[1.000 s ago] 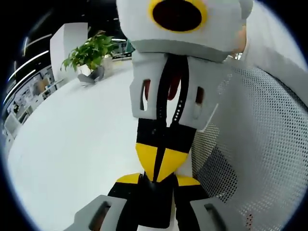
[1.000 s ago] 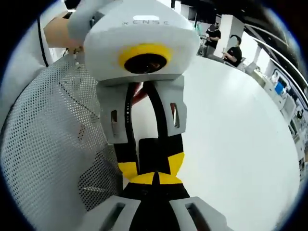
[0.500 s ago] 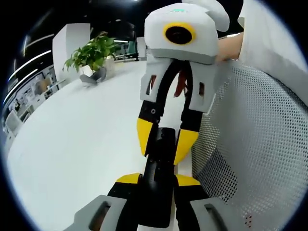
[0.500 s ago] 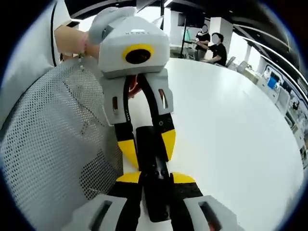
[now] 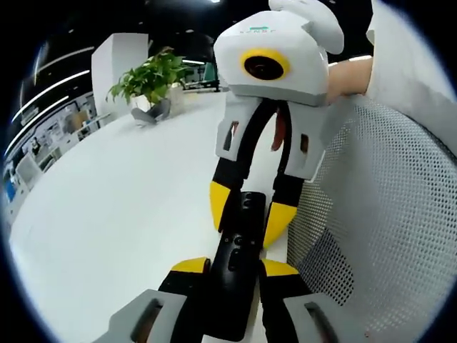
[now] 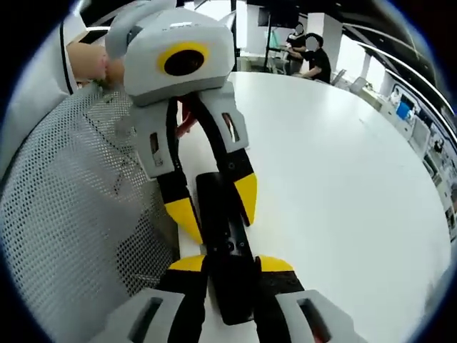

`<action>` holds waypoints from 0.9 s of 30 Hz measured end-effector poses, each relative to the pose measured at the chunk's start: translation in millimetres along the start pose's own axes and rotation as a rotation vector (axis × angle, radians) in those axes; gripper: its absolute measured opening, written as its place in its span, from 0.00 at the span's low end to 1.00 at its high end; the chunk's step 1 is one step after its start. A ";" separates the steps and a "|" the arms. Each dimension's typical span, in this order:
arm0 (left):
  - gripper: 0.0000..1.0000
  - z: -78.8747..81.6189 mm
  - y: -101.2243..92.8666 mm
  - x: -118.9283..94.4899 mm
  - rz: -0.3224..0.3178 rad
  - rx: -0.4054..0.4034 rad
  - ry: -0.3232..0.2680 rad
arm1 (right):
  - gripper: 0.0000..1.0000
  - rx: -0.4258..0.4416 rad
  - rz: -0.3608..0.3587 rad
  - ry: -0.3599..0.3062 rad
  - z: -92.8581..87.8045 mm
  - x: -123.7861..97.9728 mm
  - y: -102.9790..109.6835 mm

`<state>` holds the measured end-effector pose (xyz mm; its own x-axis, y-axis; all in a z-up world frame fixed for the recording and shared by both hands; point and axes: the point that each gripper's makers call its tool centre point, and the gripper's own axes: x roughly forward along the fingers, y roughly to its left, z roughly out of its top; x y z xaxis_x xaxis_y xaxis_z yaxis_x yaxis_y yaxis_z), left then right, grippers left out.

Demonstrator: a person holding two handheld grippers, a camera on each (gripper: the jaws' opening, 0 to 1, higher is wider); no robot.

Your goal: Press the specified remote control buttons in sequence, fully releasing each button before pressing the next.

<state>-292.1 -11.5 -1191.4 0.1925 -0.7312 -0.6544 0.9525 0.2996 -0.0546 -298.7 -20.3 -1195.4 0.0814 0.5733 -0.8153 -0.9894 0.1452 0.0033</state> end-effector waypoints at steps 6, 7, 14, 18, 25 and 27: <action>0.43 0.0 16.5 -17.2 0.066 -0.084 0.010 | 0.22 0.000 -0.015 -0.019 -1.1 -0.7 -3.3; 0.46 0.4 19.0 -20.9 0.083 -0.085 0.013 | 0.22 0.001 -0.016 -0.022 -0.8 -0.3 -3.5; 0.63 19.3 39.1 -57.1 0.258 -0.101 -0.055 | 0.22 0.012 -0.025 -0.042 -0.2 0.4 -4.4; 0.68 32.5 51.2 -87.3 0.421 -0.099 -0.105 | 0.22 0.013 -0.029 -0.050 0.9 1.6 -3.8; 0.86 75.3 64.2 -157.3 0.628 -0.094 -0.446 | 0.22 0.033 -0.036 -0.063 1.8 1.9 -3.8; 0.94 79.8 66.0 -173.0 0.663 -0.117 -0.530 | 0.22 0.036 -0.040 -0.065 2.2 1.8 -4.3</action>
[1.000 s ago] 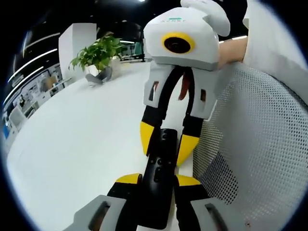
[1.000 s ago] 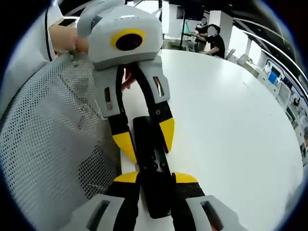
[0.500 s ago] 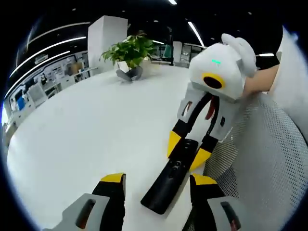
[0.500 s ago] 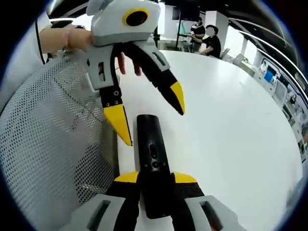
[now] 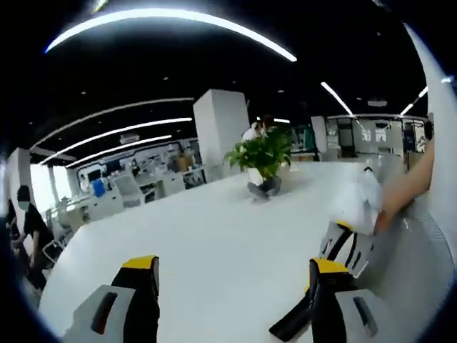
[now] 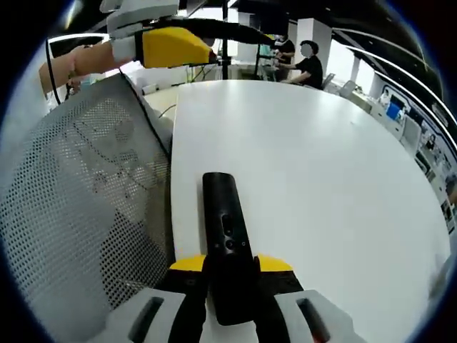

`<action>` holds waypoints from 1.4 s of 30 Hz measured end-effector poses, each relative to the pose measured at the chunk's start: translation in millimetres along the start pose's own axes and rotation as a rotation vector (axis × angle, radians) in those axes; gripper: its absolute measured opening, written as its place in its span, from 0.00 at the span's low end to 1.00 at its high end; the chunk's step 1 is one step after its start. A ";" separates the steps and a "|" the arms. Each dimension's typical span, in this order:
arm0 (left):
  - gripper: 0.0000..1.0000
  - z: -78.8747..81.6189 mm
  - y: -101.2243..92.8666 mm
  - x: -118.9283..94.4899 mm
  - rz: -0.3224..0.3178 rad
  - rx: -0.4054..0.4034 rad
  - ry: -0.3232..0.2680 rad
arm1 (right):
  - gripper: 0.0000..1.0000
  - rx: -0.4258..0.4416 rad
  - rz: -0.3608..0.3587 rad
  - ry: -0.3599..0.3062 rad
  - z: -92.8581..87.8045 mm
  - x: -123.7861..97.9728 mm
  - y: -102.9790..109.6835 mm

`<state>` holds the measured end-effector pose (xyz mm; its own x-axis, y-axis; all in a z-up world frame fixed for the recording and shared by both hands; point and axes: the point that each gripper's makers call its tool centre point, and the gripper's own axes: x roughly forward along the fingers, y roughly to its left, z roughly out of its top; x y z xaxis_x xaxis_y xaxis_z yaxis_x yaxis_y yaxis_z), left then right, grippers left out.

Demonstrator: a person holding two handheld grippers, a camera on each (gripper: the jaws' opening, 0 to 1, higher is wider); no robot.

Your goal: Press the specified remote control buttons in sequence, fully releasing each button before pressing the next.

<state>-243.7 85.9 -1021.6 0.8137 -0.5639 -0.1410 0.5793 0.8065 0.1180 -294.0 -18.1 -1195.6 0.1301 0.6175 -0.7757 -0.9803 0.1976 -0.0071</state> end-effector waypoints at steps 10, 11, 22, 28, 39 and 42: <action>1.00 16.4 23.7 -12.1 0.078 -0.120 -0.162 | 0.22 0.013 -0.011 -0.008 0.5 -0.5 0.2; 1.00 15.5 24.5 -10.8 0.076 -0.117 -0.159 | 0.22 0.015 -0.013 -0.008 0.6 -0.4 0.2; 1.00 -23.9 49.3 -38.8 0.164 -0.221 -0.087 | 0.22 0.022 -0.021 -0.024 1.5 -0.8 0.9; 1.00 -47.1 36.3 -42.6 0.220 -0.249 0.037 | 0.23 0.017 -0.016 -0.057 0.4 -1.5 0.9; 1.00 -51.2 42.8 -45.2 0.213 -0.237 0.039 | 0.23 0.054 -0.010 0.039 -0.9 -7.0 3.9; 1.00 -52.4 49.9 -47.7 0.241 -0.243 0.034 | 0.22 0.000 -0.017 0.075 -2.8 -6.5 4.2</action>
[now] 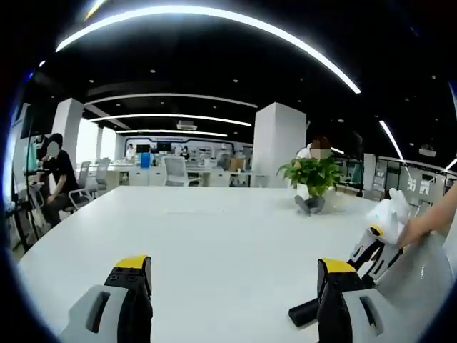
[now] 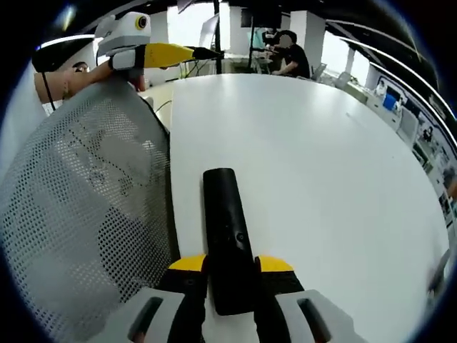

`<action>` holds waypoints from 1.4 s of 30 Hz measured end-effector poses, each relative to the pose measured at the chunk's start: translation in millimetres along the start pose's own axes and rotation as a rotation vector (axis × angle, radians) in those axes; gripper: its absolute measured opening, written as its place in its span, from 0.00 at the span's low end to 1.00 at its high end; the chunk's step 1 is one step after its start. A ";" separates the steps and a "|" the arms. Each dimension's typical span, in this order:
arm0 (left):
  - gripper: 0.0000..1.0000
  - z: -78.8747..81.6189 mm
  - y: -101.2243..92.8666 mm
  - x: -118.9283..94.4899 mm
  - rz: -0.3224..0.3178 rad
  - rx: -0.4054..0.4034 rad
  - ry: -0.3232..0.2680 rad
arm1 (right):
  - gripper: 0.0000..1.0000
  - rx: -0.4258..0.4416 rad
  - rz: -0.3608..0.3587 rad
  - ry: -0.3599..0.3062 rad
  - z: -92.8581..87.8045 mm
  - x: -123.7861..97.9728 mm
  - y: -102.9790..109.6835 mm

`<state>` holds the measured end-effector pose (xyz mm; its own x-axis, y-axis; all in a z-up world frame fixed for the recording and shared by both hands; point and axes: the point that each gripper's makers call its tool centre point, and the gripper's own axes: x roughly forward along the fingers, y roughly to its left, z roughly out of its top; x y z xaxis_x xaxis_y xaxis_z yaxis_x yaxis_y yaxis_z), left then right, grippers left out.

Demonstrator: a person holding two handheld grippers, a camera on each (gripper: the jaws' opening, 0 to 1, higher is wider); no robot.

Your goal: Press the specified remote control buttons in sequence, fully releasing each button before pressing the next.

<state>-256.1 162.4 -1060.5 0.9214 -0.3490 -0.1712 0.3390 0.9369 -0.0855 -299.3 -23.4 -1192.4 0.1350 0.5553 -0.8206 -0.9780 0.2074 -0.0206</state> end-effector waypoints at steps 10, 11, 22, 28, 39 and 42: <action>1.00 -1.8 -1.4 1.7 -0.009 0.005 0.013 | 0.21 -0.033 0.019 0.037 0.1 1.5 -15.7; 1.00 -1.6 -1.5 1.7 -0.010 0.005 0.013 | 0.21 -0.031 0.018 0.046 0.5 2.1 -19.6; 0.98 -2.8 -0.8 2.3 -0.007 0.005 0.020 | 0.21 -0.026 0.065 0.088 2.9 7.6 -54.2; 0.98 -4.2 -0.8 2.5 -0.007 0.005 0.027 | 0.21 -0.077 0.069 0.115 4.0 10.2 -72.3; 0.97 -6.3 -0.9 3.0 -0.010 0.003 0.037 | 0.21 -0.108 0.086 0.164 6.5 13.1 -106.9; 0.97 -6.5 0.2 2.8 -0.004 0.003 0.037 | 0.21 -0.118 0.095 0.176 6.4 14.0 -113.0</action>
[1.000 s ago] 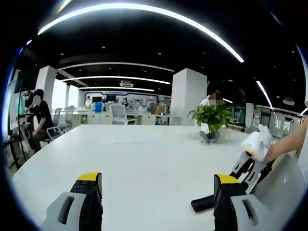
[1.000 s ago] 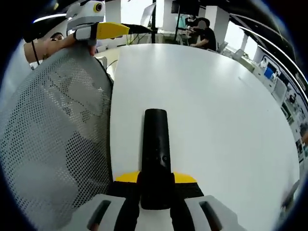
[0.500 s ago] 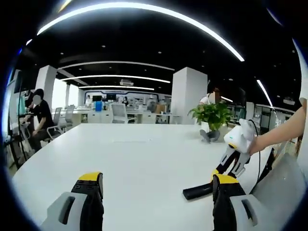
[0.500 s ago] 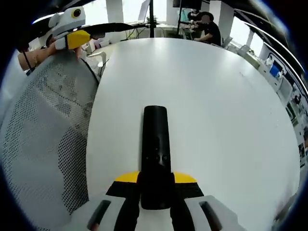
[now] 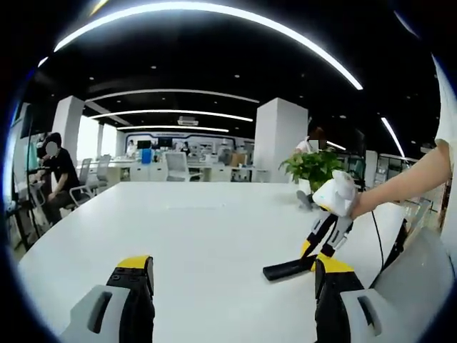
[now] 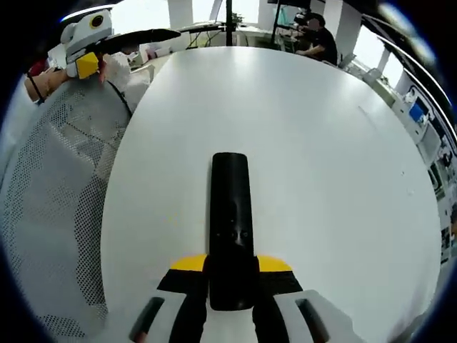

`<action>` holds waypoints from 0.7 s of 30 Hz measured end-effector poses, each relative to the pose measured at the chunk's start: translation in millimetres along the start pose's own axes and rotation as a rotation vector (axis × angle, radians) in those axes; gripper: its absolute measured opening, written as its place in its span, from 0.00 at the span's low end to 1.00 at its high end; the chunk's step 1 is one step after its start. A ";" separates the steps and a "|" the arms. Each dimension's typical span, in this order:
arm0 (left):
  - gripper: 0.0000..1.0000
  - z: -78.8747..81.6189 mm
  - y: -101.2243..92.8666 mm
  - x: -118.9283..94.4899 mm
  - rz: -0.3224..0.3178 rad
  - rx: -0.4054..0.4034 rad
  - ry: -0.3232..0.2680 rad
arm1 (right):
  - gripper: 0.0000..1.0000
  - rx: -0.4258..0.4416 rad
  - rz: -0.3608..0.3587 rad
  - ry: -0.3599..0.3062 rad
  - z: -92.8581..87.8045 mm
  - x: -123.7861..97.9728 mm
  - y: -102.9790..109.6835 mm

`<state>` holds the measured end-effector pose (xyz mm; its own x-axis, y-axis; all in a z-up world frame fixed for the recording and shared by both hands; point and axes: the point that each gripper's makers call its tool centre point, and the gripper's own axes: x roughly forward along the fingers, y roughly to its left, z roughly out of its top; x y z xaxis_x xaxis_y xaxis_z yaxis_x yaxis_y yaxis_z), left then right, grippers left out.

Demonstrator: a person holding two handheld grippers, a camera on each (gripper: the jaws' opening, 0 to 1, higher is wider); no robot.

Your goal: Press the specified remote control buttons in sequence, fully releasing each button before pressing the next.

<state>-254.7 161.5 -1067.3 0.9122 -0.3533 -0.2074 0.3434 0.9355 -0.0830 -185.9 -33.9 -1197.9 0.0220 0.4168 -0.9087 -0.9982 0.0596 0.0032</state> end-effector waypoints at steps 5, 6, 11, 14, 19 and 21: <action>0.97 -2.0 0.2 -0.2 0.002 -0.002 0.010 | 0.21 -0.013 0.005 0.020 -0.7 0.4 -15.1; 0.96 -2.7 -0.3 0.0 0.000 0.000 0.014 | 0.21 -0.014 0.006 0.023 -1.0 0.6 -18.2; 0.96 -3.4 -0.5 0.1 -0.002 -0.001 0.019 | 0.21 -0.013 0.015 0.043 -0.5 0.7 -29.9; 0.96 -3.7 -0.3 0.2 0.000 -0.001 0.022 | 0.21 -0.022 0.019 0.054 -0.8 0.7 -36.4; 0.96 -4.9 -0.8 0.5 -0.002 -0.002 0.030 | 0.21 -0.017 0.019 0.085 -0.3 0.2 -49.1; 0.96 -4.9 -0.8 0.4 -0.002 -0.003 0.031 | 0.21 -0.014 0.022 0.095 0.4 -0.3 -52.8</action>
<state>-255.7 160.6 -1072.1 0.9043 -0.3552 -0.2369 0.3447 0.9348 -0.0860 -133.1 -36.8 -1197.6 -0.0051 0.3302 -0.9439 -0.9991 0.0382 0.0187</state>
